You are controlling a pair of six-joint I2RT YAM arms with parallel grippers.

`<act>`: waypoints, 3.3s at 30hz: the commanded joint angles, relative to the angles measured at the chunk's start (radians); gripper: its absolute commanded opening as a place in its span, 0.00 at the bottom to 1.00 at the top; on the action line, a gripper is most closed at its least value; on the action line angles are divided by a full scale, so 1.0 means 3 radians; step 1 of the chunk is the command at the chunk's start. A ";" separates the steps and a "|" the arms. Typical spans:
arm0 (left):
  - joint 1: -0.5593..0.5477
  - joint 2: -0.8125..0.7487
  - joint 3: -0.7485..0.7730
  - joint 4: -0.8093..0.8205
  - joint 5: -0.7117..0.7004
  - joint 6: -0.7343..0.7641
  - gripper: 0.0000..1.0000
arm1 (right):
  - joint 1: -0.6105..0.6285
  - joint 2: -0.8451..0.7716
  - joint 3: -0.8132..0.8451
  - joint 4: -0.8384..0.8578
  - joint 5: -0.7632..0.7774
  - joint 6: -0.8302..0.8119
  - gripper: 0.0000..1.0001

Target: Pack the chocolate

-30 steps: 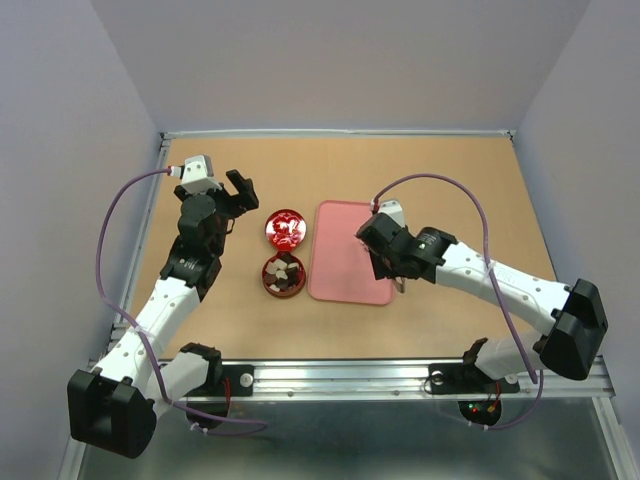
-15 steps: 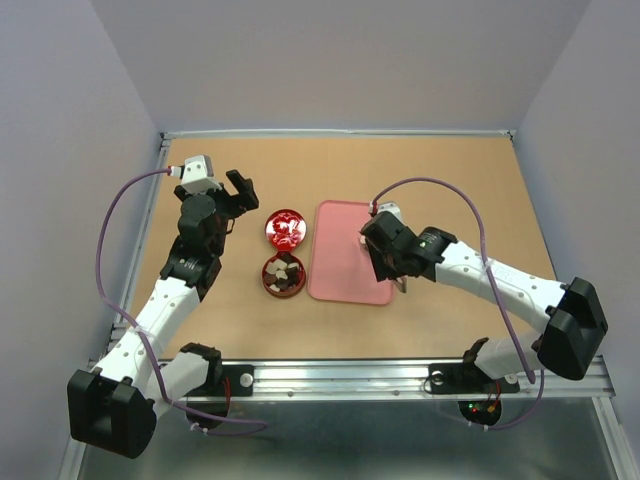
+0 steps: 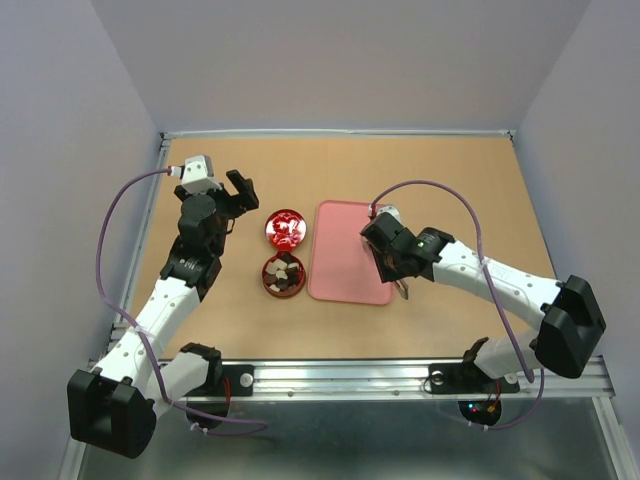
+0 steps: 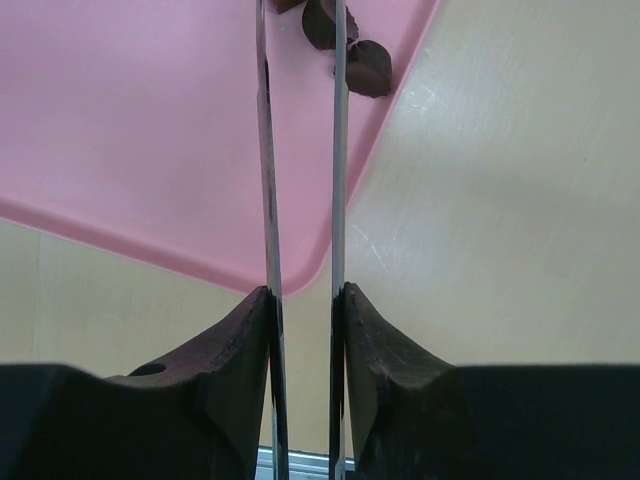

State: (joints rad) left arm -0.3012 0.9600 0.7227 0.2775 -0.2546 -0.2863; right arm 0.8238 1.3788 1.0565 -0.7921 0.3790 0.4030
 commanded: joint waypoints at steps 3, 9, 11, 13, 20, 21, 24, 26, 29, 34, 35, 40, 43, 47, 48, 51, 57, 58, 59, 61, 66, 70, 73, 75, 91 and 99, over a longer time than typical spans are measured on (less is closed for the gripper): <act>-0.0019 -0.0066 0.0188 0.0103 -0.0020 0.0029 0.99 | -0.0026 -0.0152 0.0129 0.0104 -0.0006 -0.0085 0.31; -0.0019 -0.0066 0.0199 0.0103 -0.0021 0.0034 0.99 | -0.0021 -0.0306 0.0420 -0.0069 -0.0051 -0.0137 0.30; -0.0019 -0.0060 0.0199 0.0098 -0.0026 0.0034 0.99 | -0.0021 -0.0337 0.0477 -0.0095 -0.0062 -0.0152 0.30; -0.0019 -0.0060 0.0199 0.0103 -0.0021 0.0039 0.99 | -0.0021 -0.0362 0.0538 -0.0131 -0.0062 -0.0172 0.30; -0.0019 -0.0055 0.0209 0.0098 -0.0020 0.0034 0.99 | 0.0188 -0.0291 0.0686 -0.0141 -0.0210 -0.0178 0.29; -0.0019 -0.0060 0.0214 0.0098 -0.0020 0.0034 0.99 | 0.0235 -0.0271 0.0712 -0.0141 -0.0205 -0.0167 0.29; -0.0019 -0.0040 0.0219 0.0103 -0.0015 0.0034 0.99 | 0.0388 -0.0224 0.0799 -0.0090 -0.0296 -0.0188 0.29; -0.0019 -0.0030 0.0219 0.0098 -0.0015 0.0039 0.99 | 0.0470 -0.0184 0.0809 0.0027 -0.0419 -0.0218 0.29; -0.0019 -0.0030 0.0219 0.0098 -0.0020 0.0039 0.99 | 0.0587 -0.0122 0.0835 0.0181 -0.0542 -0.0254 0.29; -0.0019 -0.0040 0.0214 0.0093 -0.0021 0.0039 0.99 | 0.0782 0.0061 0.0886 0.0477 -0.0721 -0.0341 0.29; -0.0019 -0.0040 0.0209 0.0098 -0.0026 0.0039 0.99 | 0.0828 0.0097 0.0896 0.0518 -0.0762 -0.0356 0.29; -0.0019 -0.0055 0.0199 0.0092 -0.0026 0.0039 0.99 | 0.0905 0.0302 0.0983 0.0667 -0.0854 -0.0443 0.29; -0.0019 -0.0055 0.0199 0.0092 -0.0031 0.0039 0.99 | 0.0920 0.0404 0.1034 0.0682 -0.0890 -0.0469 0.29; -0.0019 -0.0055 0.0194 0.0092 -0.0036 0.0034 0.99 | 0.0920 0.0507 0.1029 0.0687 -0.0875 -0.0474 0.30; -0.0019 -0.0055 0.0194 0.0098 -0.0036 0.0039 0.99 | 0.0920 0.0512 0.1029 0.0687 -0.0875 -0.0479 0.30; -0.0019 -0.0050 0.0189 0.0098 -0.0036 0.0039 0.99 | 0.0920 0.0563 0.0999 0.0682 -0.0875 -0.0479 0.31; -0.0019 -0.0055 0.0189 0.0098 -0.0036 0.0039 0.99 | 0.0925 0.0614 0.1024 0.0692 -0.0783 -0.0500 0.42; -0.0019 -0.0055 0.0189 0.0098 -0.0036 0.0039 0.99 | 0.0920 0.0614 0.1029 0.0687 -0.0762 -0.0505 0.43; -0.0019 -0.0050 0.0183 0.0098 -0.0041 0.0039 0.99 | 0.0920 0.0614 0.1039 0.0687 -0.0752 -0.0505 0.44; -0.0019 -0.0050 0.0183 0.0098 -0.0041 0.0039 0.99 | 0.0920 0.0604 0.1050 0.0687 -0.0721 -0.0510 0.48; -0.0019 -0.0050 0.0189 0.0093 -0.0031 0.0039 0.99 | 0.0920 0.0502 0.1044 0.0692 -0.0584 -0.0495 0.53; -0.0019 -0.0060 0.0189 0.0098 -0.0031 0.0039 0.99 | 0.0920 0.0344 0.1014 0.0692 -0.0379 -0.0454 0.53; -0.0019 -0.0065 0.0183 0.0098 -0.0031 0.0039 0.99 | 0.0920 0.0135 0.0953 0.0662 -0.0144 -0.0413 0.53; -0.0019 -0.0060 0.0183 0.0098 -0.0026 0.0029 0.99 | 0.0920 0.0042 0.0912 0.0621 0.0045 -0.0372 0.53; -0.0029 -0.0076 0.0194 0.0082 -0.0020 0.0024 0.99 | 0.0286 -0.0321 0.0288 0.0053 0.0317 0.0022 0.52; -0.0034 -0.0055 0.0199 0.0087 0.0000 0.0024 0.99 | 0.0128 -0.0306 0.0119 -0.0003 0.0358 0.0078 0.52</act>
State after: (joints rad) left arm -0.3019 0.9600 0.7414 0.2722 -0.2546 -0.2863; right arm 0.8875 1.2961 1.1080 -0.7910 0.4488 0.4046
